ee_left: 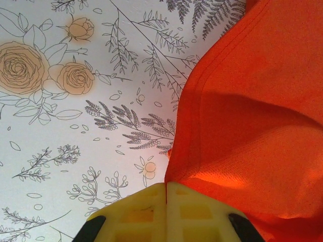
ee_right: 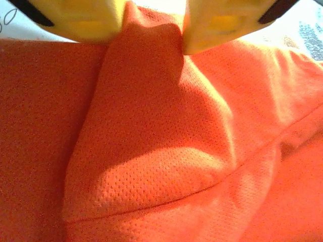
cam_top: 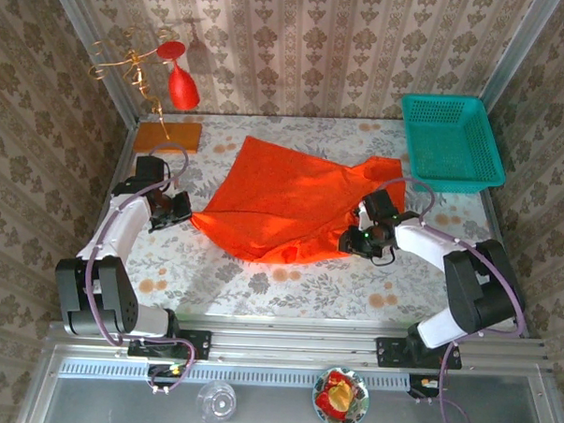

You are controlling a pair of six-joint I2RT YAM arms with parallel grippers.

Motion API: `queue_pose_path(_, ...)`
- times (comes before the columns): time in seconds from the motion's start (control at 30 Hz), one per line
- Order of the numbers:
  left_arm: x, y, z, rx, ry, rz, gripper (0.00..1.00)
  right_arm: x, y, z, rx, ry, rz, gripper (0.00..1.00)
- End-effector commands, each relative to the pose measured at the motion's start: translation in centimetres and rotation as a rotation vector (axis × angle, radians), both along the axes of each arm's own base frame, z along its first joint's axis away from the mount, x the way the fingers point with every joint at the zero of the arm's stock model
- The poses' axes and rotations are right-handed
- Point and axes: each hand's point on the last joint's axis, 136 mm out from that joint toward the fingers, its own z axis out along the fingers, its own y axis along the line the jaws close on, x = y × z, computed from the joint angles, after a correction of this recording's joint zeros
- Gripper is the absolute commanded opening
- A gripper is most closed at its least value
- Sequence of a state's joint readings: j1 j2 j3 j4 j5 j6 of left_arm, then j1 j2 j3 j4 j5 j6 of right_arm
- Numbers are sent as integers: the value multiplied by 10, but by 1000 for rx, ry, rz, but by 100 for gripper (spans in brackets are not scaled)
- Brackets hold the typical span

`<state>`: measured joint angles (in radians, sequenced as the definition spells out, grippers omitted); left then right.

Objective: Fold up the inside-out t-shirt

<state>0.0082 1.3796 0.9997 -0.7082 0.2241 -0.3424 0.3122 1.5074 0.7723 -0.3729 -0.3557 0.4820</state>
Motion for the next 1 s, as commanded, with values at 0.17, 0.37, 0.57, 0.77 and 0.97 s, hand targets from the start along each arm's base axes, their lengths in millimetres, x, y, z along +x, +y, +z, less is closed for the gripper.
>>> queue_pose_path(0.17, 3, -1, 24, -13, -53, -10, 0, -13, 18, 51, 150, -42, 2, 10)
queue_pose_path(0.37, 2, -2, 30, -23, -67, -11, 0, -8, 16, 79, 151, -96, -11, 0)
queue_pose_path(0.57, 17, -14, 74, -85, -183, -43, 0, 25, -13, 161, 37, -304, -93, 0)
queue_pose_path(0.77, 22, -42, 118, -173, -296, -148, 0, 38, -79, 279, -116, -589, -260, 0)
queue_pose_path(0.97, 13, -101, 104, -254, -262, -348, 0, 7, -149, 355, -328, -787, -445, 0)
